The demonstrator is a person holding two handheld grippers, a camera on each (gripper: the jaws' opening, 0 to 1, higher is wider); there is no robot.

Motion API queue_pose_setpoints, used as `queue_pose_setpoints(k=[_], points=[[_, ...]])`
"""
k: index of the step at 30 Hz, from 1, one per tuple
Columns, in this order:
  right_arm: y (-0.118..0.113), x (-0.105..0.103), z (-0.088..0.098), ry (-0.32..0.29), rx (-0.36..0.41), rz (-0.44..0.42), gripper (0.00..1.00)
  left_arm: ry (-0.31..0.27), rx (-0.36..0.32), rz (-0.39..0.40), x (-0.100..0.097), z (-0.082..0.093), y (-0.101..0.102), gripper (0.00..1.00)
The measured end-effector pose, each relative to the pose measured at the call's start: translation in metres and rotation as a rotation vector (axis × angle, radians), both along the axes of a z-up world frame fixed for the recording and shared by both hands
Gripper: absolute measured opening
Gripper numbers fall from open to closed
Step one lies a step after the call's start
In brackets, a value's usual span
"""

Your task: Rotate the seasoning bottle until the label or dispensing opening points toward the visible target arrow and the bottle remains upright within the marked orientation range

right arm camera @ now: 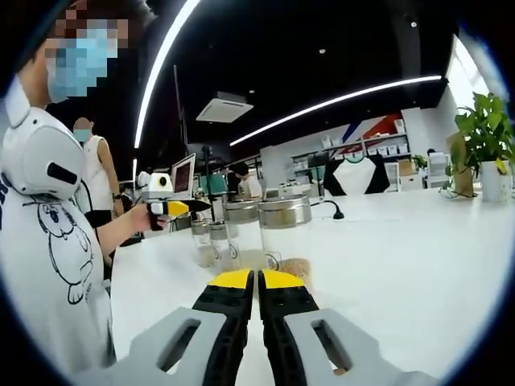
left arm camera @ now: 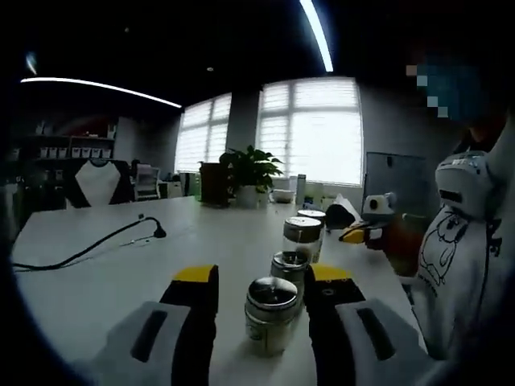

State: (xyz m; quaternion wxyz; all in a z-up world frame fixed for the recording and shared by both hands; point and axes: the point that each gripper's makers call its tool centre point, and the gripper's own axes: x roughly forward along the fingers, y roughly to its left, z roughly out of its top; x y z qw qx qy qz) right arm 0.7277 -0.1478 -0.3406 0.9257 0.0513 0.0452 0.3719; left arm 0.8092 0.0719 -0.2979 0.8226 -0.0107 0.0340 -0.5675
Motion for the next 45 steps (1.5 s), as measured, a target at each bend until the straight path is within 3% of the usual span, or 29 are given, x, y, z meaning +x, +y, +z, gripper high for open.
queue_pose_setpoints(k=[5, 9, 23, 31, 37, 41, 45], points=[[-0.001, 0.000, 0.002, 0.000, 0.003, -0.006, 0.00, -0.005, -0.037, -0.066, -0.004, 0.000, -0.007, 0.45], [0.000, -0.001, 0.002, -0.003, 0.007, -0.006, 0.00, 0.012, -0.007, -0.069, 0.000, -0.012, -0.009, 0.43], [-0.002, 0.000, 0.002, 0.000, 0.007, 0.000, 0.00, 0.041, 0.028, -0.102, -0.006, -0.024, -0.021, 0.41], [-0.004, 0.000, 0.002, -0.006, 0.010, -0.003, 0.00, 0.012, 0.037, -0.051, 0.001, -0.025, -0.021, 0.33], [-0.009, -0.001, 0.000, -0.003, 0.017, -0.019, 0.00, 0.013, 0.032, -0.024, 0.001, -0.025, -0.021, 0.32], [-0.009, -0.001, 0.001, -0.006, 0.020, -0.023, 0.00, 0.006, 0.064, 0.058, 0.003, -0.025, -0.021, 0.32], [-0.009, 0.000, 0.002, -0.011, 0.025, -0.030, 0.00, 0.010, 0.051, 0.131, 0.002, -0.026, -0.019, 0.32]])
